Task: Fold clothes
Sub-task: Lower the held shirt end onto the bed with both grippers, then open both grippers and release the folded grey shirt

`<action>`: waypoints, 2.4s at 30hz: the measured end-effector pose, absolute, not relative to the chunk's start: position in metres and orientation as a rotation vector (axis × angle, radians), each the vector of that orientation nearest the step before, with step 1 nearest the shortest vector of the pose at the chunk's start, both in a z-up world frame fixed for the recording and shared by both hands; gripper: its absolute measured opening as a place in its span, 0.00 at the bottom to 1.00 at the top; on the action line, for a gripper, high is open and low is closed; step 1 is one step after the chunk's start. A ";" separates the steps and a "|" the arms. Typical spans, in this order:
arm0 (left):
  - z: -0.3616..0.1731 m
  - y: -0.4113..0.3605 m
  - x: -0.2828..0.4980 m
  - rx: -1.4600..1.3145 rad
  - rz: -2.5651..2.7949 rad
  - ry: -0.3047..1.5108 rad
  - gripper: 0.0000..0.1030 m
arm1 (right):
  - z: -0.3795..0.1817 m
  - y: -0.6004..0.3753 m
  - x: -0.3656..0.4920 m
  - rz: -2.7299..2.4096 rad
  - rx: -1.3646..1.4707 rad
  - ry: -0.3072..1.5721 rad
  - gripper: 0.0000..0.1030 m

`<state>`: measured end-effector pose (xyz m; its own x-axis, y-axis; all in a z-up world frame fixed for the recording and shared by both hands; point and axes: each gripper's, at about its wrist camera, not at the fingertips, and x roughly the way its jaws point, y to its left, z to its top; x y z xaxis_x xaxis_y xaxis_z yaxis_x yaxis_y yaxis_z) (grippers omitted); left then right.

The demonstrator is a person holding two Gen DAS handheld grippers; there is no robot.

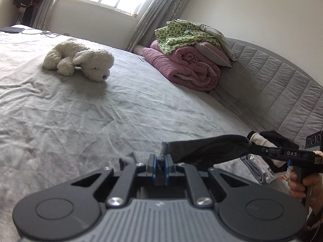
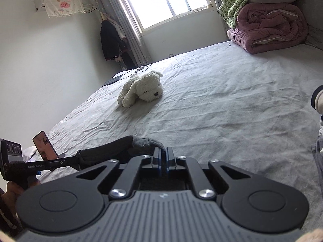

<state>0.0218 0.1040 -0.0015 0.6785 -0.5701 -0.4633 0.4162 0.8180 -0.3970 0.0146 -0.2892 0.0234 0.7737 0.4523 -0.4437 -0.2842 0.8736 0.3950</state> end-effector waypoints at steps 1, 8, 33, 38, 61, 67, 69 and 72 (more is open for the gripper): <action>-0.006 0.102 0.018 -0.250 -0.563 0.612 0.08 | 0.018 -0.290 0.011 0.407 0.321 0.564 0.06; -0.033 0.094 -0.013 -0.050 -0.619 0.661 0.10 | -0.024 -0.288 -0.013 0.422 0.205 0.701 0.06; -0.068 0.144 0.033 -0.993 -0.586 0.952 0.53 | -0.050 -0.311 0.011 0.514 0.950 0.877 0.36; -0.075 0.130 0.037 -1.056 -0.565 0.971 0.53 | -0.060 -0.308 0.018 0.485 1.036 0.913 0.37; -0.032 0.113 0.035 -0.875 -0.540 0.948 0.13 | -0.021 -0.314 -0.007 0.472 1.028 0.694 0.06; -0.032 0.114 0.030 -0.780 -0.519 0.984 0.13 | -0.035 -0.299 0.006 0.449 0.971 0.757 0.06; -0.033 0.115 0.030 -0.781 -0.513 0.986 0.13 | -0.038 -0.295 0.007 0.441 0.945 0.787 0.06; -0.031 0.118 0.028 -0.779 -0.492 0.964 0.17 | -0.044 -0.288 0.010 0.400 0.882 0.844 0.06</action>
<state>0.0275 0.1183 -0.0312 0.4965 -0.6815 -0.5376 0.0354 0.6347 -0.7719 0.0096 -0.2883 -0.0436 0.6210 0.6222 -0.4767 0.0251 0.5920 0.8055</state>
